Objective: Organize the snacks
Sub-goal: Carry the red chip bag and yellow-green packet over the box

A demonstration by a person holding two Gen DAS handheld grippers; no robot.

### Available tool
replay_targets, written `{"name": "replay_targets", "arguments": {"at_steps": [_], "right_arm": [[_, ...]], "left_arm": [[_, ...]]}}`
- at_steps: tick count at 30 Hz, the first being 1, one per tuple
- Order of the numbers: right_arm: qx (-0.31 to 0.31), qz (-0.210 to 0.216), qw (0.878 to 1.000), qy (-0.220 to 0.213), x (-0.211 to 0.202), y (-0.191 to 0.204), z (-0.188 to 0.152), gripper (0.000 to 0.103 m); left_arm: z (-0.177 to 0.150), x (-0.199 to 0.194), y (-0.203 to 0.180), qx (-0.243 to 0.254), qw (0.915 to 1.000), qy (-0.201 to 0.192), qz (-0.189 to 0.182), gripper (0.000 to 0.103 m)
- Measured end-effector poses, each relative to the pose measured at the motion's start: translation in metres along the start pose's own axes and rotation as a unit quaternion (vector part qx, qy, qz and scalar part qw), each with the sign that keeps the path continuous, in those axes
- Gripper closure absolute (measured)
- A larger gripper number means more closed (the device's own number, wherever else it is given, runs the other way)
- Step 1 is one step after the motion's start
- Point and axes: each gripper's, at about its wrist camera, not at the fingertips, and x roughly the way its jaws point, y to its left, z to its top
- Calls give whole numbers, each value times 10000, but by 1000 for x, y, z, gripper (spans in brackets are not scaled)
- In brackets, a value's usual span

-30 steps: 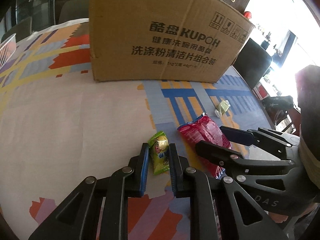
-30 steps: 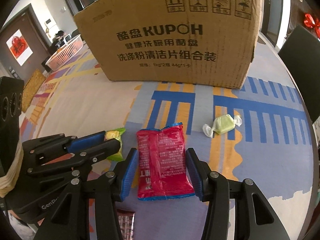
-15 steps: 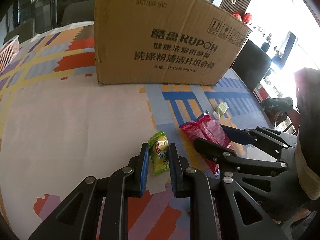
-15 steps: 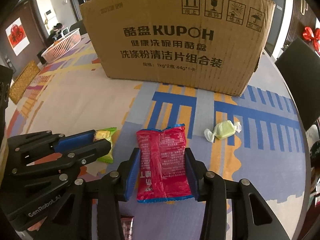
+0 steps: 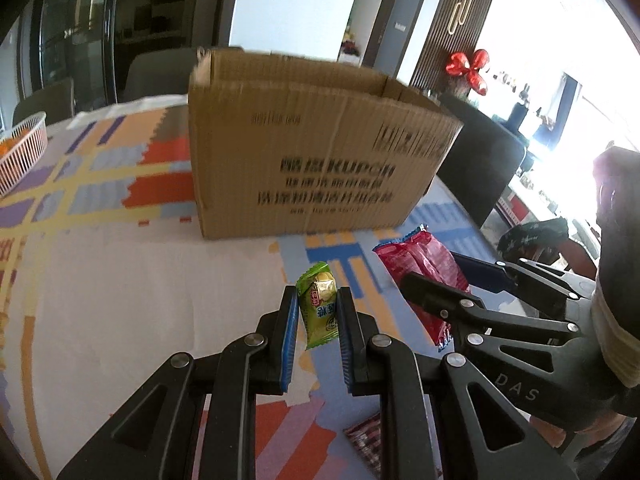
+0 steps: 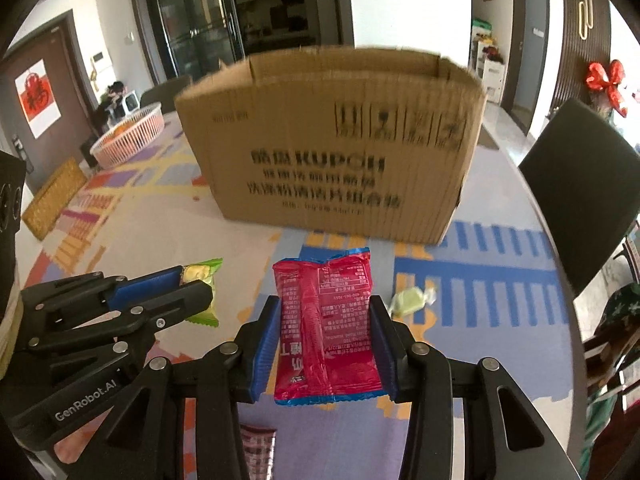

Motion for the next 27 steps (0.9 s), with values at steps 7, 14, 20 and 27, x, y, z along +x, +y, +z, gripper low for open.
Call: {"name": "replay_targets", "arguments": {"at_steps": [7, 14, 20, 27], "right_arm": [[19, -6, 9993, -360, -25, -2, 14, 59], [23, 11, 9974, -716, -50, -3, 29, 59], [23, -5, 9953, -966, -65, -4, 44, 59], [-32, -50, 9920, -1261, -81, -6, 68, 59]], "left_arm": [[18, -18, -6, 8, 9996, -294, -18, 83], [38, -40, -16, 166, 9978, -644, -32, 83], [55, -52, -21, 230, 9958, -884, -18, 83], [80, -63, -23, 330, 9929, -1143, 49, 83]]}}
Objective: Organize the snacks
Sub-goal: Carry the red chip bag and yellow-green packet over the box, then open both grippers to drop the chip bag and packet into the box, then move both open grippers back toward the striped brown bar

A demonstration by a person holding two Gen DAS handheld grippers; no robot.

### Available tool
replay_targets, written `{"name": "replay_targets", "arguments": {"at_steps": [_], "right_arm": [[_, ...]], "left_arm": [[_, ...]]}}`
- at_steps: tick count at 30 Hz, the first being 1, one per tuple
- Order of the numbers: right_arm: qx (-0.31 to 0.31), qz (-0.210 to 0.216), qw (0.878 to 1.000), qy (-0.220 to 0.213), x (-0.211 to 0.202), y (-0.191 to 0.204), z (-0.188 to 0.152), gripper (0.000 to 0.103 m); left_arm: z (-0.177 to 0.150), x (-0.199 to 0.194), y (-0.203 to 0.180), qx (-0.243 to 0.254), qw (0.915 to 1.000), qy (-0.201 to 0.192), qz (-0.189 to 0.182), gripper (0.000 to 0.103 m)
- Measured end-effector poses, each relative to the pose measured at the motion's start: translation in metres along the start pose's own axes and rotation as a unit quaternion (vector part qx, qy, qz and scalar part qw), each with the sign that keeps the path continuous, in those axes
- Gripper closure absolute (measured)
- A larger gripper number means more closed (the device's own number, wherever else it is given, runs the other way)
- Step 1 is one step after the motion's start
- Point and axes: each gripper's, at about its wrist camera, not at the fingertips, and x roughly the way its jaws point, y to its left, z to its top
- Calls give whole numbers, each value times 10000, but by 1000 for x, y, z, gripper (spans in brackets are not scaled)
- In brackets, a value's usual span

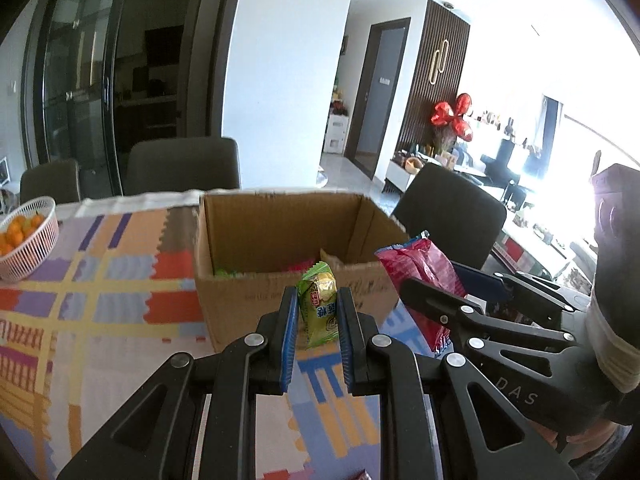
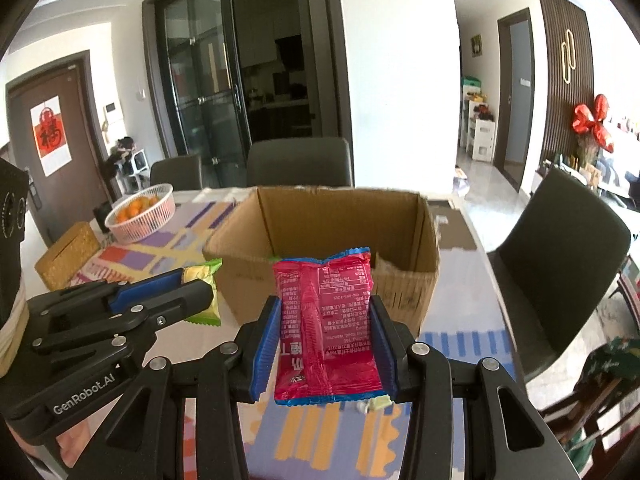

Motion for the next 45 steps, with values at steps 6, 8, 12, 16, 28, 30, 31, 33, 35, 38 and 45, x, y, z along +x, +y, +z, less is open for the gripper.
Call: {"name": "replay_targets", "arguments": {"at_steps": [6, 8, 12, 16, 28, 30, 31, 33, 35, 38, 45], "right_arm": [[9, 21, 9999, -120, 1, -4, 23, 59], [11, 30, 9999, -147, 4, -6, 31, 59], [-35, -44, 9998, -176, 11, -9, 48, 59], [-155, -144, 9996, -165, 21, -9, 63, 59], [-348, -258, 9985, 333, 70, -20, 93, 59], [-388, -315, 9979, 420, 79, -23, 95, 59], [-395, -335, 9977, 436, 81, -24, 95, 59], [-380, -474, 9974, 379, 82, -27, 93, 51], [-294, -611, 9971, 357, 80, -31, 92, 41], [-262, -612, 9972, 341, 70, -34, 85, 41], [-173, -477, 9985, 194, 38, -34, 64, 41]], "left_arm": [[23, 4, 4, 44, 9999, -129, 17, 83], [32, 8, 6, 58, 9999, -139, 52, 83], [48, 16, 11, 110, 9997, -153, 138, 83], [65, 27, 18, 179, 9994, -126, 260, 83], [88, 76, 37, 175, 9982, 370, 444, 83], [90, 83, 39, 176, 9968, 492, 599, 79], [90, 84, 39, 173, 9961, 506, 698, 75], [88, 82, 41, 130, 9960, 488, 736, 66], [85, 78, 40, 148, 9953, 485, 826, 62], [77, 66, 34, 213, 9943, 429, 951, 60], [57, 38, 15, 424, 9932, 301, 1044, 54]]}}
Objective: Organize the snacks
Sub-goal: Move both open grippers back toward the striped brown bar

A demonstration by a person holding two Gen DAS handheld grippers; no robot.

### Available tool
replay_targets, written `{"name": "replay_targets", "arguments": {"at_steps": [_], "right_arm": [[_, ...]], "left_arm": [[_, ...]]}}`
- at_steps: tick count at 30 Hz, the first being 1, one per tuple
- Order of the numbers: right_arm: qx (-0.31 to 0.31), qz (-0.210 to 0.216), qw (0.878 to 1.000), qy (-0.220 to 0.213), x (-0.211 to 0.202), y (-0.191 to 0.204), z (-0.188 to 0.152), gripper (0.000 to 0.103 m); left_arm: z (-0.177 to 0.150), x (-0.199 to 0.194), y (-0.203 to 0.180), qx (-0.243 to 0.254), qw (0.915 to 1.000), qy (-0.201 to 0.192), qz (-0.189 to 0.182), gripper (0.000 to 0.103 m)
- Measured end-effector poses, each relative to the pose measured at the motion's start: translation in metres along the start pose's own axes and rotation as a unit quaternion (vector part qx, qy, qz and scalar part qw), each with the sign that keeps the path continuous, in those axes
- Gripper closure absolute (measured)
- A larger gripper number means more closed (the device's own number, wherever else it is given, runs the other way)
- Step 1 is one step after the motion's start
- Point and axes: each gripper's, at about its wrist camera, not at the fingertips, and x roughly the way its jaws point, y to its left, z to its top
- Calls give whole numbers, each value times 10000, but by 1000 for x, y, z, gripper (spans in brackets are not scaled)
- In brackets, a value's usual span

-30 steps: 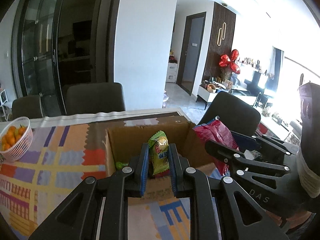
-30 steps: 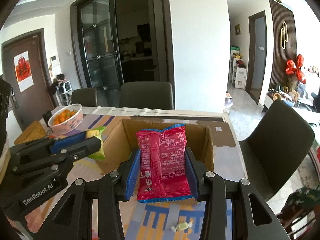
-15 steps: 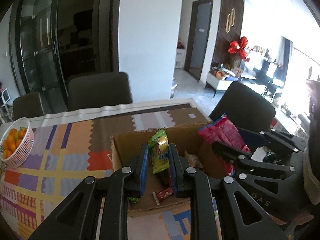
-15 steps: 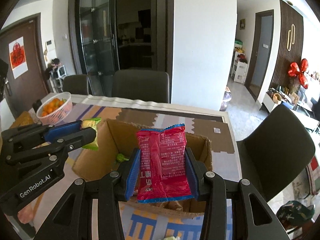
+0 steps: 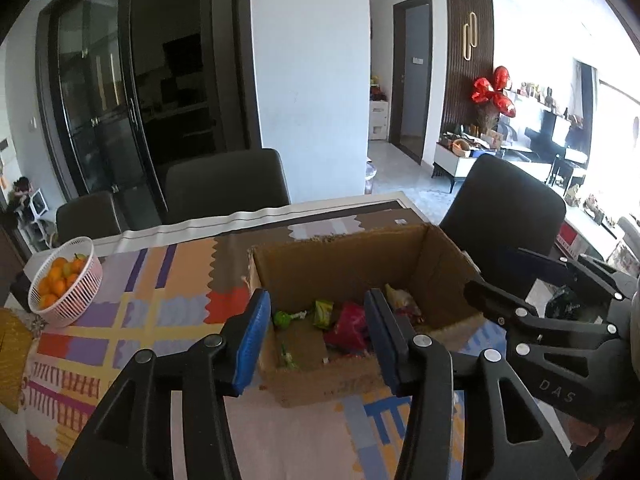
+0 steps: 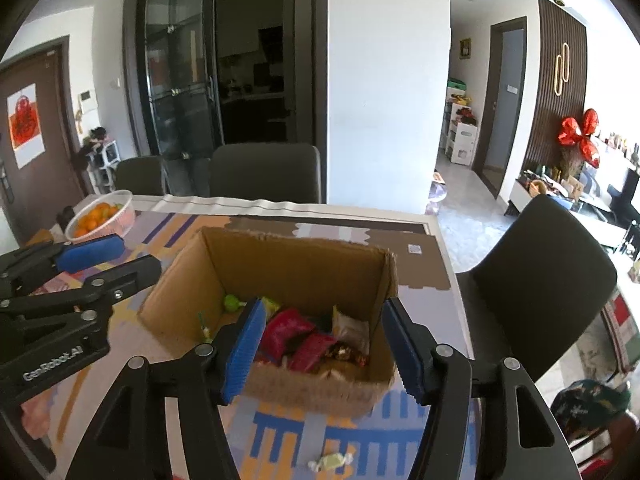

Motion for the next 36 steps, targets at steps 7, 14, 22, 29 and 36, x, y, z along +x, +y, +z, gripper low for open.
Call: {"name": "replay_targets", "arguments": {"at_steps": [7, 14, 22, 29, 36], "right_arm": [[11, 13, 9999, -171, -37, 0, -22, 38], [83, 184, 9996, -211, -69, 0, -55, 34], [145, 166, 9997, 59, -80, 3, -102, 34], [240, 152, 9985, 474, -76, 0, -146, 34], [249, -56, 9958, 878, -69, -3, -182, 34]], "left_arm": [[-28, -36, -13, -23, 9998, -170, 35, 47], [-58, -58, -28, -58, 9999, -90, -112, 45], [-106, -59, -41, -260, 9984, 436, -241, 45], [-149, -44, -53, -394, 9930, 1060, -342, 45], [-186, -30, -67, -380, 9853, 1600, -461, 45]]}}
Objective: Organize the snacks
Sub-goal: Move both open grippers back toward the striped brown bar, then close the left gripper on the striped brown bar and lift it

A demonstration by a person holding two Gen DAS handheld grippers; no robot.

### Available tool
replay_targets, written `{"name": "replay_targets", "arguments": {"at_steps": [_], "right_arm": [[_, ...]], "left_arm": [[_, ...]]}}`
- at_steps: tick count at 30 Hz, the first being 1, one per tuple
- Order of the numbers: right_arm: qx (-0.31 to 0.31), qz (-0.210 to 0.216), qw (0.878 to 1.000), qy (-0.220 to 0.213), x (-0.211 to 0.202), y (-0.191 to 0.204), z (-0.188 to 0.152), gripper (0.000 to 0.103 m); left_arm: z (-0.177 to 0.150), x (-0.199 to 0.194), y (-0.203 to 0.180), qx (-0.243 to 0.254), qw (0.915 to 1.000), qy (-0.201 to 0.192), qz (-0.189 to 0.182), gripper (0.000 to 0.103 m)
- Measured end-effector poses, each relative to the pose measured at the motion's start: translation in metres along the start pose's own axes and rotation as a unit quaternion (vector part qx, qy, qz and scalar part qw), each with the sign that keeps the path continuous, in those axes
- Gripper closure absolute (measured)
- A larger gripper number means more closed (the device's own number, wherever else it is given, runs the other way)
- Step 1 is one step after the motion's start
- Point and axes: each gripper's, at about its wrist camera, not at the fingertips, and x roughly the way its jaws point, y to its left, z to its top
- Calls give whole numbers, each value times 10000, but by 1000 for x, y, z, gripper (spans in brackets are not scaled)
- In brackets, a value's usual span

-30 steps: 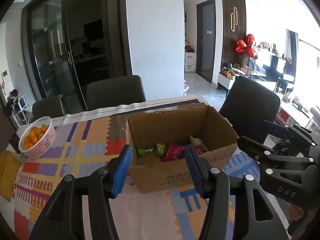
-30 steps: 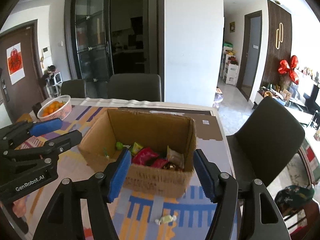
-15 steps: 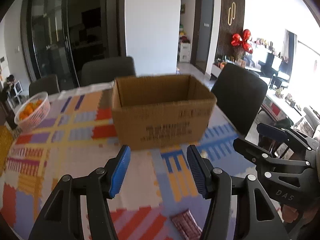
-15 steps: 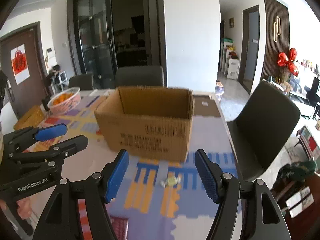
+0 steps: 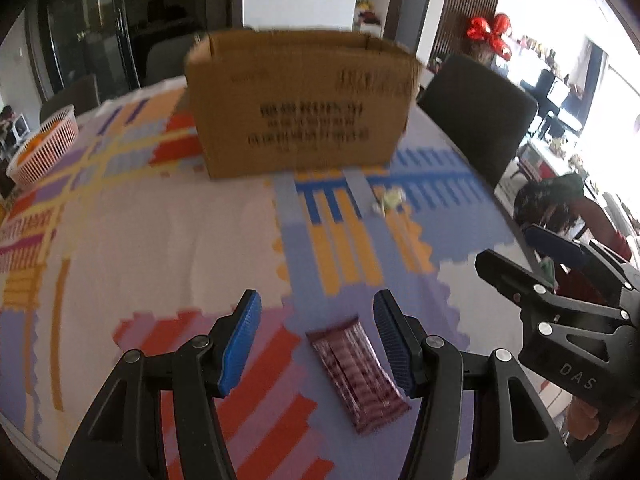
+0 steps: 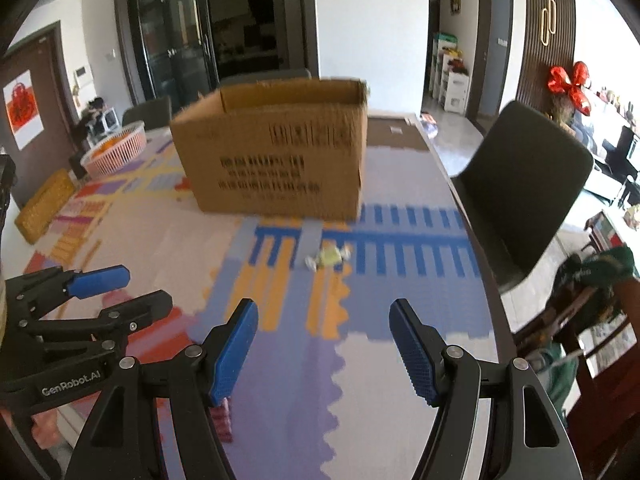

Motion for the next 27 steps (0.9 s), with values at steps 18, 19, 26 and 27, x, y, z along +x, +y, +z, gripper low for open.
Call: {"name": "replay_targets", "arguments": {"at_steps": [18, 19, 26, 27], "right_arm": [[297, -181, 9967, 728, 22, -14, -55, 34], [297, -177, 9965, 755, 23, -13, -57, 34], [294, -125, 9963, 799, 25, -10, -59, 34], [294, -118, 9963, 804, 25, -10, -59, 34]], "left_arm": [[-38, 48, -21, -43, 9960, 867, -225, 48], [-39, 49, -22, -28, 9959, 878, -196, 49], [-43, 51, -23, 97, 9963, 837, -158, 65], [-43, 51, -23, 87, 9964, 825, -190, 66]]}}
